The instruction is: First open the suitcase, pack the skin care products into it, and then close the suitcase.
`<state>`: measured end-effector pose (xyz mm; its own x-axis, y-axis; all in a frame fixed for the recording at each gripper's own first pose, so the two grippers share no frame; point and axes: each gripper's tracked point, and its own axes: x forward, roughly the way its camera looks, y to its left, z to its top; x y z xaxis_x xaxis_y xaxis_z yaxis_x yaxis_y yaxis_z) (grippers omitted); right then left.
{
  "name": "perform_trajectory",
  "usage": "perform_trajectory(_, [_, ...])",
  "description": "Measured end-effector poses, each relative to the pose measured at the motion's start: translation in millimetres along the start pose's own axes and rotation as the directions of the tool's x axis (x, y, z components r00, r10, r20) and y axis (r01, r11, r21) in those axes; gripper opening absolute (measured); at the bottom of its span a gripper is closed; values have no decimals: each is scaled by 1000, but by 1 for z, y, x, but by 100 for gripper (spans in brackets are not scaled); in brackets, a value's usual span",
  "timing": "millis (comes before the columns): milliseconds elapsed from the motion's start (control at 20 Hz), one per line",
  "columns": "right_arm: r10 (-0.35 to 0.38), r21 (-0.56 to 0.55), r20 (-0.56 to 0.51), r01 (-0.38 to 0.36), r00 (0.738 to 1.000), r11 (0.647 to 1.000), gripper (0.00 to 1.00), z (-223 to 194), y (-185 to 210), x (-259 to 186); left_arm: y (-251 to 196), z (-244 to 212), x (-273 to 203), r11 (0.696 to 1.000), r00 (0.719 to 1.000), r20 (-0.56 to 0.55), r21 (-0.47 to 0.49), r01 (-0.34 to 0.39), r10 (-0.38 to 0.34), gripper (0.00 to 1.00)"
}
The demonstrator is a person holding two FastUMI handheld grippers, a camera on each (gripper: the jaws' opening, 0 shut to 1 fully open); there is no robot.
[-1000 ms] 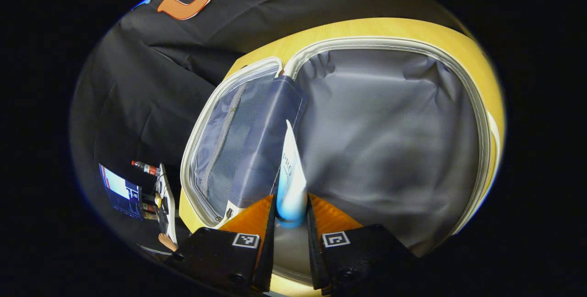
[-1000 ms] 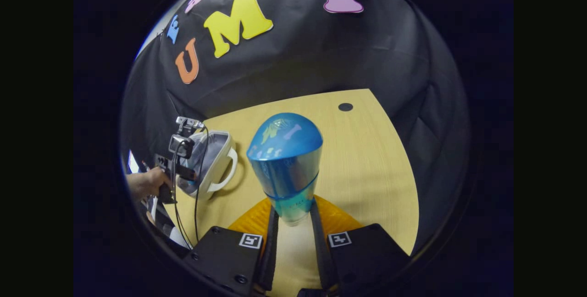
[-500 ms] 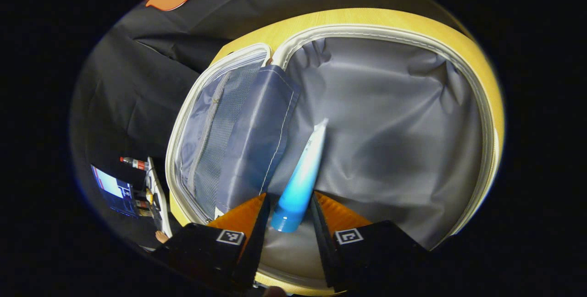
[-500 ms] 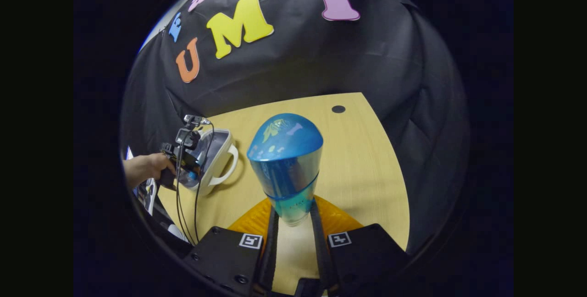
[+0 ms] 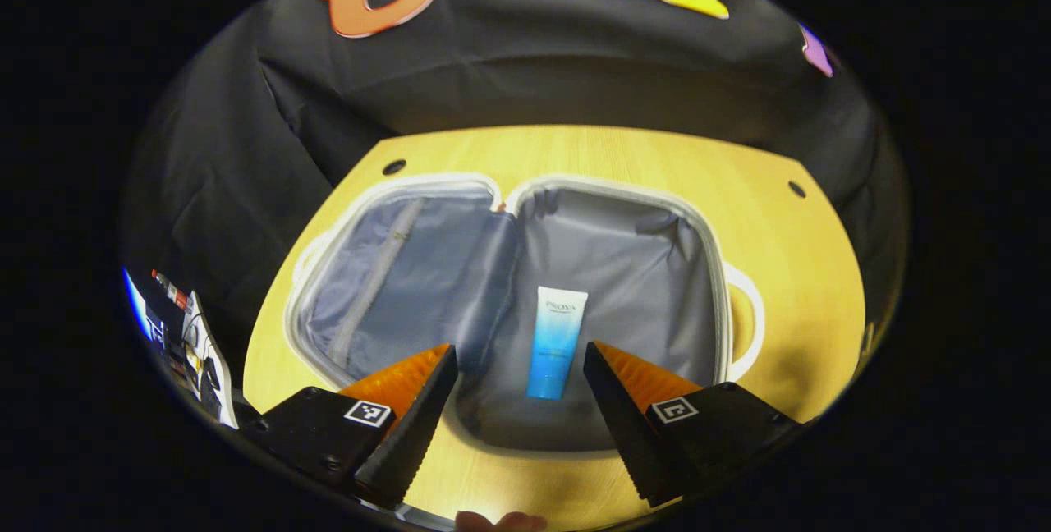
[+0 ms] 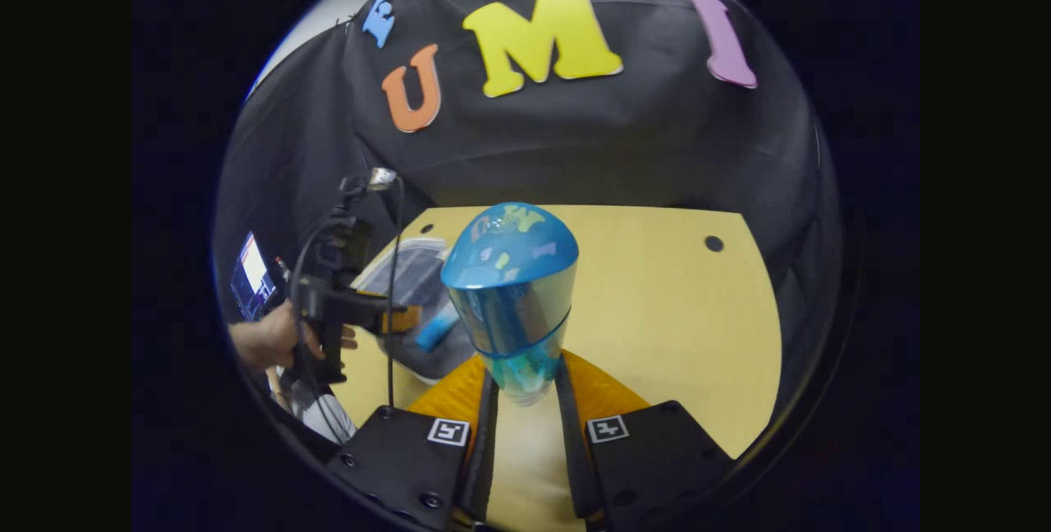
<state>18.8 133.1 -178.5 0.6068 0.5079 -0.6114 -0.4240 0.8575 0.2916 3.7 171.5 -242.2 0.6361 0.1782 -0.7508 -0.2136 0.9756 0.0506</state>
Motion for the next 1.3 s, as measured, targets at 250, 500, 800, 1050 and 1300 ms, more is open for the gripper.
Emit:
perform_trajectory(250, [59, 5, -134, -59, 989, 998, 35, -13, 70, 99, 55, -14, -47, 993, 993, 99, -89, 78, -69, 99])
perform_trajectory(500, [38, 123, -333, 3, 942, 992, 36, -83, 82, 174, 94, -38, -72, 970, 993, 83, -220, 105, -89, 99])
perform_trajectory(800, [-9, 172, -387, 82, 922, 982, 33, -100, 86, 198, 120, -31, -83, 969, 987, 128, -214, 127, -101, 100])
perform_trajectory(1050, [-73, 210, -416, 174, 906, 962, 35, -103, 79, 215, 108, -10, -90, 967, 966, 205, -163, 194, -159, 100])
perform_trajectory(1300, [-115, 176, -427, 207, 897, 962, 33, -107, 80, 217, 106, -5, -92, 961, 958, 216, -163, 224, -187, 100])
